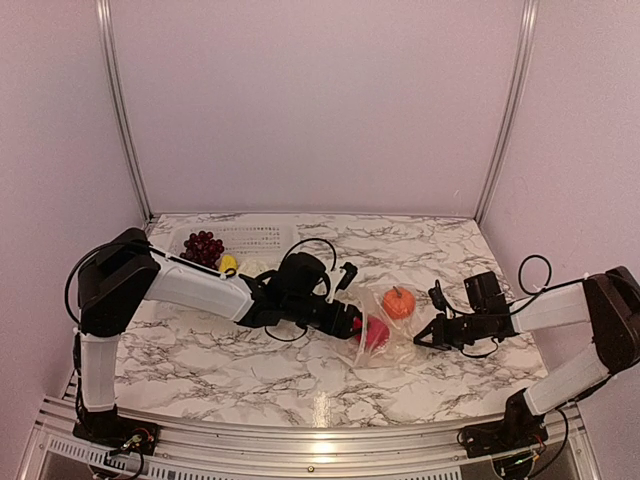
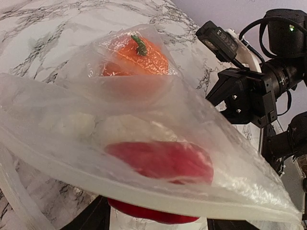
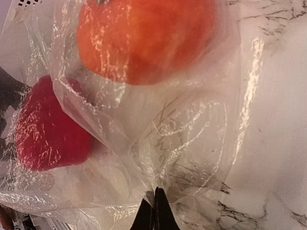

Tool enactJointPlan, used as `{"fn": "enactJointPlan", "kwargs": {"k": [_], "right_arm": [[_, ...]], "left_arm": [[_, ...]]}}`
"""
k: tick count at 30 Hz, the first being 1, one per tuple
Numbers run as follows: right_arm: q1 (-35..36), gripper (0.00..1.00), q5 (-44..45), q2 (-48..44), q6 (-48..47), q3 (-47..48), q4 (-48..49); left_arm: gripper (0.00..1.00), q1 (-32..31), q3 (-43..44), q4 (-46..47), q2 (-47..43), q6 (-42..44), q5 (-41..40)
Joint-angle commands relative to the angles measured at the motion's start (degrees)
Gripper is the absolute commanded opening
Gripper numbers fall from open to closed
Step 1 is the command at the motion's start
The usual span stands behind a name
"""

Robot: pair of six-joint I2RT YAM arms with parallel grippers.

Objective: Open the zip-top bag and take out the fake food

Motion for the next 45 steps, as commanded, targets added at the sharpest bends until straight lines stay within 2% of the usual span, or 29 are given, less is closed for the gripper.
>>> {"fn": "enactJointPlan", "kwargs": {"k": [1, 8, 13, 27, 29, 34, 45], "right_arm": [[1.19, 0.00, -0.14, 0.33, -0.71, 0.14, 1.40], [2.85, 0.00, -1.32, 0.27, -0.27, 0.65, 2.76], [3.96, 0.00, -1.66, 1.14, -0.13, 1.58, 3.47], [7.18, 0.00, -2.13, 5.40, 1.50, 3.68, 6.84], [7.21, 0.00, -1.96, 5.28, 1.41, 3.67, 6.71], [6.88, 0.00, -1.21, 3.94, 1.02, 3.31, 5.64], [1.51, 0.00, -0.54, -1.83, 1.50, 0.51, 4.79]], "left_arm": [[0.75, -0.68, 1.82, 0.34, 0.99, 0.51, 1.04], [0.99, -1.75, 3.54, -4.71, 1.81, 4.15, -3.16], [0.99, -2.20, 6.52, -8.11, 4.82, 5.72, -5.83], [0.99, -3.04, 13.72, -10.92, 11.33, 6.69, -4.99], [0.96, -2.99, 13.33, -9.93, 11.30, 6.77, -4.05], [0.73, -2.97, 11.05, -9.21, 7.64, 7.71, -3.17], [0.70, -2.21, 0.17, -11.82, -6.90, 9.47, -7.41]]}}
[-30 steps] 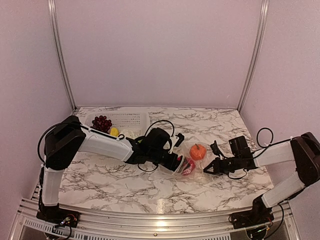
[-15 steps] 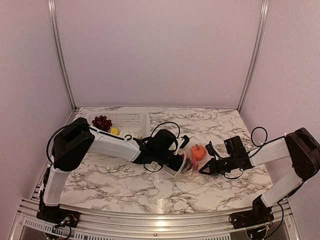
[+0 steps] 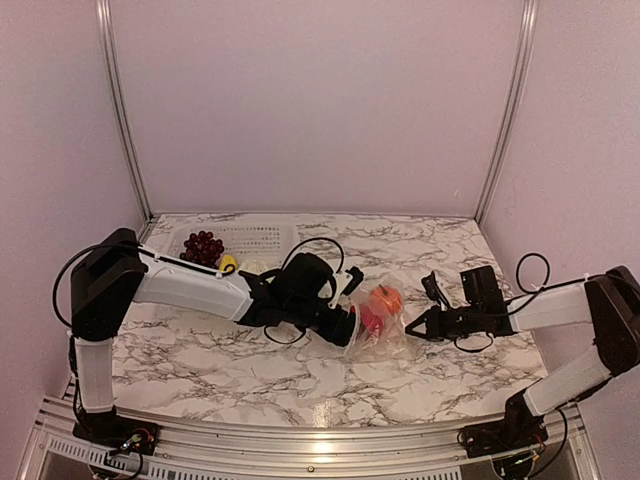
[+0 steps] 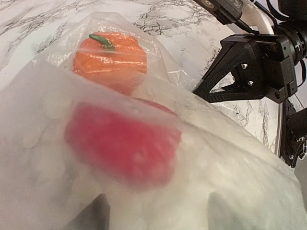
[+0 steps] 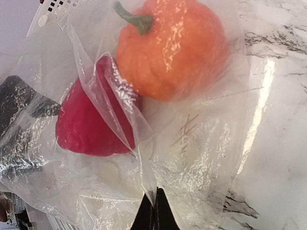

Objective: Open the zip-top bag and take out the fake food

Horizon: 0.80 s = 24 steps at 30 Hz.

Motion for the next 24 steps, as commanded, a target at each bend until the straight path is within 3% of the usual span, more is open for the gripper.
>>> {"fn": "enactJointPlan", "kwargs": {"k": [1, 10, 24], "right_arm": [[-2.06, 0.00, 0.97, -2.11, 0.41, -1.15, -0.83], [-2.74, 0.00, 0.58, -2.18, -0.34, -1.76, -1.01], [-2.37, 0.00, -5.10, -2.39, -0.17, -2.86, 1.80]], "left_arm": [[0.70, 0.42, -3.94, -2.80, -7.59, 1.71, -2.08], [0.72, 1.65, -12.18, -2.65, -16.57, 2.01, -3.73], [0.73, 0.97, -2.20, 4.98, -0.98, -9.75, 1.74]]}}
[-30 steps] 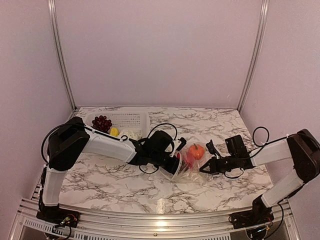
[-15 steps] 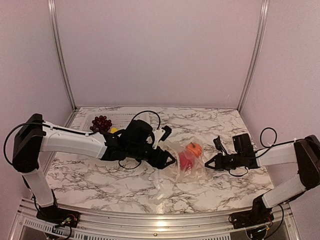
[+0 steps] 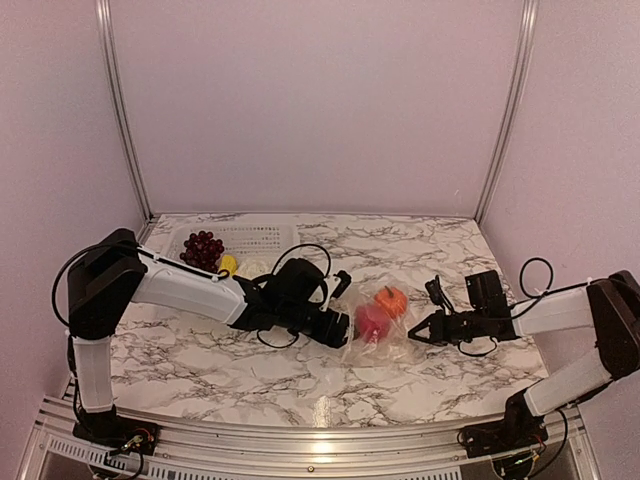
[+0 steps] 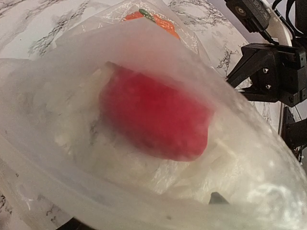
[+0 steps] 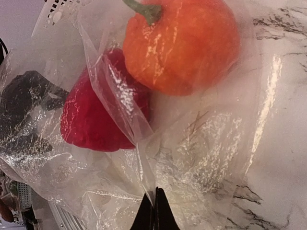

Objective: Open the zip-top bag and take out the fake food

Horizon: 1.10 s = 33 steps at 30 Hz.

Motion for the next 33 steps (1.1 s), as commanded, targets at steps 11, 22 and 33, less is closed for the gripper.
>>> {"fn": "enactJointPlan", "kwargs": {"k": [11, 22, 33], "right_arm": [[5.62, 0.00, -2.69, 0.97, 0.30, 0.93, 3.16], [6.47, 0.00, -2.32, 2.34, 0.57, 1.58, 4.07], [5.75, 0.00, 0.96, 1.07, 0.30, 0.81, 2.30]], "left_arm": [[0.93, -0.58, 11.13, 4.41, 8.96, -10.94, 1.56], [0.99, -1.77, 22.82, -13.66, 17.37, -6.93, -7.75], [0.69, -1.17, 17.84, -13.59, 9.53, -4.77, -7.94]]}}
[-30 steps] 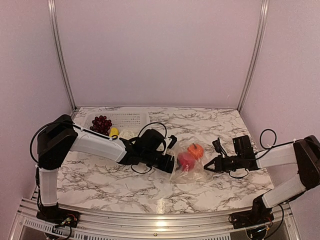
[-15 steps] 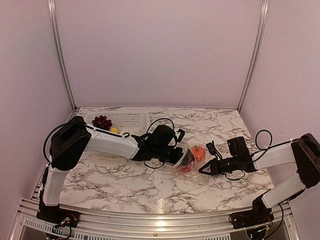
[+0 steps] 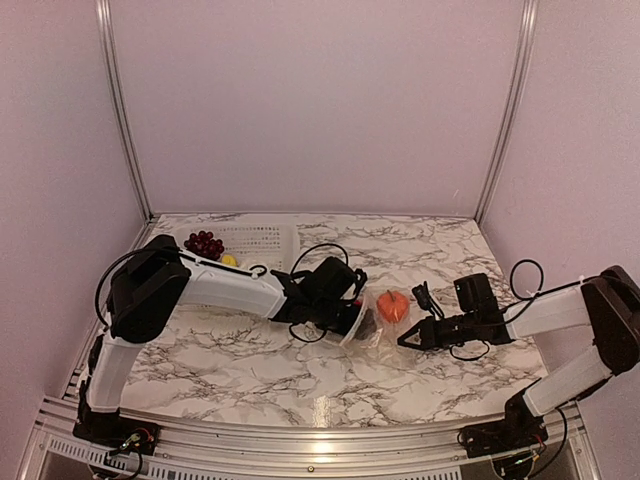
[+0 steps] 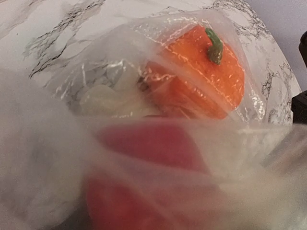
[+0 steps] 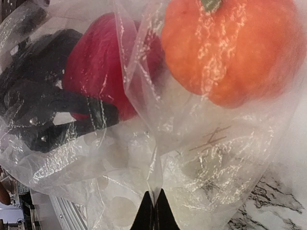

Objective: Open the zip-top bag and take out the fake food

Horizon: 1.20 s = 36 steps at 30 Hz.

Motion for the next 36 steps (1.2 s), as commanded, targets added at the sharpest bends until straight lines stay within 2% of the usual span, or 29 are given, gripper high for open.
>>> {"fn": "enactJointPlan", "kwargs": {"k": [1, 8, 21, 28, 36], "right_arm": [[-0.46, 0.00, 2.11, -1.10, 0.14, 0.79, -0.36], [-3.19, 0.00, 2.67, -3.67, 0.27, -0.25, -1.35], [-5.56, 0.00, 0.02, -5.08, -0.14, -0.70, -0.17], [-5.48, 0.00, -1.93, -4.52, -1.23, -0.63, 0.10], [-5.27, 0.00, -3.40, -4.08, -1.80, 0.07, 0.02]], "left_arm": [[0.67, 0.41, -3.94, -2.24, -7.24, 2.52, -0.08], [0.66, 2.51, -11.51, -0.68, -17.36, 2.04, 3.89], [0.68, 8.21, -24.56, -9.57, -33.85, 7.59, 3.80], [0.72, 20.78, -29.15, -9.95, -43.23, 9.13, 1.70], [0.76, 32.30, -28.30, -8.11, -39.12, 10.52, 1.35]]}}
